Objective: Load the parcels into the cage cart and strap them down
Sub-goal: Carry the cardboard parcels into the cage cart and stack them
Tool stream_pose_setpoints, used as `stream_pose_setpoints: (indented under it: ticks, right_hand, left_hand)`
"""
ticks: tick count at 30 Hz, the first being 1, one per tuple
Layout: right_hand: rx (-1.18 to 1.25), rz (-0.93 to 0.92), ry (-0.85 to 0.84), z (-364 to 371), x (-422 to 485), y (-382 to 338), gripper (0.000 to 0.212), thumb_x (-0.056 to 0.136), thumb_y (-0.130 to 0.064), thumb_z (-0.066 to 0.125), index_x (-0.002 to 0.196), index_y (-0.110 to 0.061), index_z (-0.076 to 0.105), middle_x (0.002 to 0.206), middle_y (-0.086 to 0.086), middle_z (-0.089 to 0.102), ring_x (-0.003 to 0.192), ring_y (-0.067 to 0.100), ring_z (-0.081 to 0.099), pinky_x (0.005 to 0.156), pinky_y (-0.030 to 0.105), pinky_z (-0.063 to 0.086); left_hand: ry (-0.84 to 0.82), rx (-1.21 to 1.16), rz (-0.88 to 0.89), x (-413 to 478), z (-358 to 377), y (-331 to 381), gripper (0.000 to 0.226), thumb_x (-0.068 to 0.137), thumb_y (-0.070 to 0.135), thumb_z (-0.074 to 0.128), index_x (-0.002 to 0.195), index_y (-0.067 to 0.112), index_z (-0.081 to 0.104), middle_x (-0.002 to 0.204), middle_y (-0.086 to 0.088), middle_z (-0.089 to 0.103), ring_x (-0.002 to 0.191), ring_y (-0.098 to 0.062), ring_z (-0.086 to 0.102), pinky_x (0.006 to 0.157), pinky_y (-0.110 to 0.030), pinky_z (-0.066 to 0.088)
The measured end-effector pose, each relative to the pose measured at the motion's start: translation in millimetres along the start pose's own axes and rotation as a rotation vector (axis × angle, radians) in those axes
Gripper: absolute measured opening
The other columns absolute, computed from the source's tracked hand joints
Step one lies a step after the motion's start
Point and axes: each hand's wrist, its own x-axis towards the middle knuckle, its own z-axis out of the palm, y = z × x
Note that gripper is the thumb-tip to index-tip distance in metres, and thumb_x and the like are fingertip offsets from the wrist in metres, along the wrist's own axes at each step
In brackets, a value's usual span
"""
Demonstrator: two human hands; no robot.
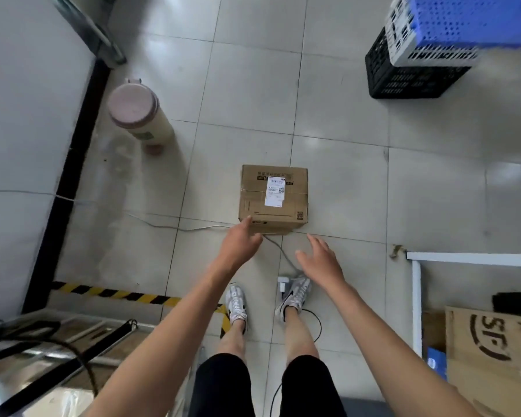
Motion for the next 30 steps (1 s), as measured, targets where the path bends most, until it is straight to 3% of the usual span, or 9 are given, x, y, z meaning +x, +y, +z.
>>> stream_pose_setpoints:
  ticks: [11, 16, 22, 24, 27, 30]
  right_hand:
    - [0.012, 0.027, -0.041, -14.8, 168.5, 28.8, 0.065, 0.096, -0.04, 0.047, 0.156, -0.024, 0.026, 0.163, 0.004, 0.025, 0.148, 0.028, 0.027, 0.117, 0.048, 0.03]
    - [0.023, 0.072, -0.051, 20.7, 260.3, 44.8, 0.067, 0.095, -0.039, 0.049, 0.156, -0.026, 0.024, 0.163, 0.003, 0.026, 0.147, 0.027, 0.03, 0.116, 0.048, 0.032]
    - [0.028, 0.153, -0.129, 67.5, 351.1, 58.8, 0.075, 0.095, -0.04, 0.05, 0.159, -0.023, 0.014, 0.165, 0.004, 0.02, 0.148, 0.028, 0.027, 0.117, 0.048, 0.031]
    - [0.048, 0.188, -0.125, 76.2, 373.7, 62.6, 0.083, 0.094, -0.039, 0.053, 0.16, -0.023, 0.007, 0.166, 0.006, 0.017, 0.148, 0.029, 0.027, 0.116, 0.046, 0.031]
    - [0.093, 0.276, -0.131, 82.9, 407.9, 67.3, 0.099, 0.091, -0.04, 0.061, 0.159, -0.024, -0.01, 0.161, 0.015, 0.013, 0.139, 0.035, 0.039, 0.107, 0.038, 0.037]
    - [0.174, 0.38, -0.095, 86.6, 431.0, 68.0, 0.122, 0.08, -0.05, 0.071, 0.155, -0.027, -0.022, 0.155, 0.02, 0.013, 0.135, 0.039, 0.04, 0.109, 0.044, 0.038]
  left_hand:
    - [0.046, -0.113, -0.168, 148.2, 70.2, -6.5, 0.063, 0.094, 0.024, 0.056, 0.153, 0.011, 0.036, 0.151, -0.012, 0.048, 0.133, -0.027, 0.05, 0.109, -0.037, 0.039]
    - [0.135, -0.188, -0.229, 230.5, 101.3, -50.5, 0.057, 0.094, 0.019, 0.056, 0.149, 0.009, 0.041, 0.15, -0.011, 0.049, 0.137, -0.023, 0.046, 0.114, -0.038, 0.036]
    - [0.045, -0.118, -0.253, 315.3, 121.6, -111.0, 0.062, 0.093, 0.023, 0.059, 0.149, 0.008, 0.039, 0.15, -0.013, 0.048, 0.138, -0.026, 0.044, 0.115, -0.036, 0.035]
    - [0.019, -0.133, -0.251, 340.0, 125.6, -130.3, 0.071, 0.087, 0.033, 0.066, 0.148, 0.009, 0.04, 0.145, -0.013, 0.051, 0.134, -0.027, 0.047, 0.115, -0.039, 0.036]
    - [-0.005, -0.315, -0.316, 375.5, 130.9, -153.5, 0.083, 0.072, 0.053, 0.075, 0.139, 0.017, 0.043, 0.132, -0.004, 0.06, 0.121, -0.02, 0.059, 0.105, -0.042, 0.048]
    - [-0.126, -0.522, -0.387, 396.1, 133.5, -152.1, 0.079, 0.084, 0.033, 0.079, 0.145, 0.012, 0.035, 0.129, -0.005, 0.061, 0.109, -0.015, 0.064, 0.088, -0.026, 0.057]
